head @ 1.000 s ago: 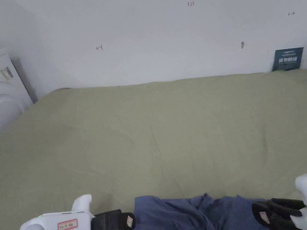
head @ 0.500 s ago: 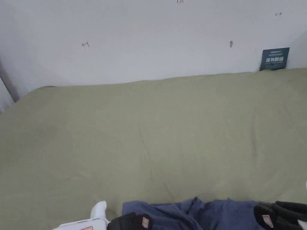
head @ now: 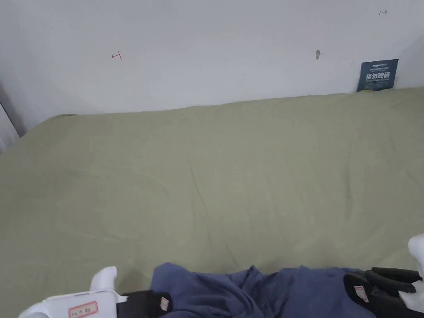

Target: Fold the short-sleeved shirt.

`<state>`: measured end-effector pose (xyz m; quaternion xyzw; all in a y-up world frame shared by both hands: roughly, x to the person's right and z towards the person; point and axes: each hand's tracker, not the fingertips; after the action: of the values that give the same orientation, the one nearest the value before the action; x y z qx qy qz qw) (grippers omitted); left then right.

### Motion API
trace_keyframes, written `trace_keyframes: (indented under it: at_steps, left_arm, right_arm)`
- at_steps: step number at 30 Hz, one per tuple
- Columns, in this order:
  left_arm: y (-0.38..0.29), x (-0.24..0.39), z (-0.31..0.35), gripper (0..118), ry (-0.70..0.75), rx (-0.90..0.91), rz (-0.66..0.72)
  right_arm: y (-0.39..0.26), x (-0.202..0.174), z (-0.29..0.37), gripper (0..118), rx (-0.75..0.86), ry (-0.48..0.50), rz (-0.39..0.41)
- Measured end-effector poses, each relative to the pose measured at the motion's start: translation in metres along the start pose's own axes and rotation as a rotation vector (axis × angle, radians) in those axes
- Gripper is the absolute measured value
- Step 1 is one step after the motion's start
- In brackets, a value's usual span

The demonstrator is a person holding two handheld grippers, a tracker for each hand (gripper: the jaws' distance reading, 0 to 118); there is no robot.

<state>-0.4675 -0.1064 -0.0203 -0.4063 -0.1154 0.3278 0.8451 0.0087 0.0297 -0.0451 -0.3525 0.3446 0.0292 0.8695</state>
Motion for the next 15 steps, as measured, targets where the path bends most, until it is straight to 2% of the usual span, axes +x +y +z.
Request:
trace_keyframes:
  at_steps: [2, 3, 6, 8, 10, 11, 15]
  left_arm:
    - [0.016, 0.008, 0.022, 7, 0.098, 0.012, -0.057]
    - [0.022, 0.01, 0.031, 7, 0.101, -0.021, -0.06]
    - [0.043, 0.014, 0.056, 7, 0.29, -0.029, -0.1]
    - [0.051, 0.026, 0.073, 7, 0.41, -0.01, -0.118]
    - [0.055, 0.04, 0.085, 7, 0.471, 0.034, -0.153]
    - [0.058, 0.048, 0.092, 7, 0.537, 0.107, -0.238]
    - [0.051, 0.075, 0.093, 7, 0.521, 0.12, -0.246]
  right_arm:
    - [0.0, 0.001, 0.002, 0, 0.003, -0.003, 0.004]
    - [0.0, 0.002, 0.003, 0, 0.007, 0.0, 0.001]
    - [0.0, 0.003, 0.003, 0, 0.016, -0.005, 0.003]
    - [0.001, 0.002, 0.0, 0, 0.009, -0.04, 0.037]
    - [0.0, 0.006, -0.003, 0, 0.006, -0.047, 0.047]
    - [0.0, 0.007, -0.004, 0, 0.005, -0.04, 0.049]
    - [-0.003, 0.012, -0.005, 0, 0.007, 0.009, 0.025]
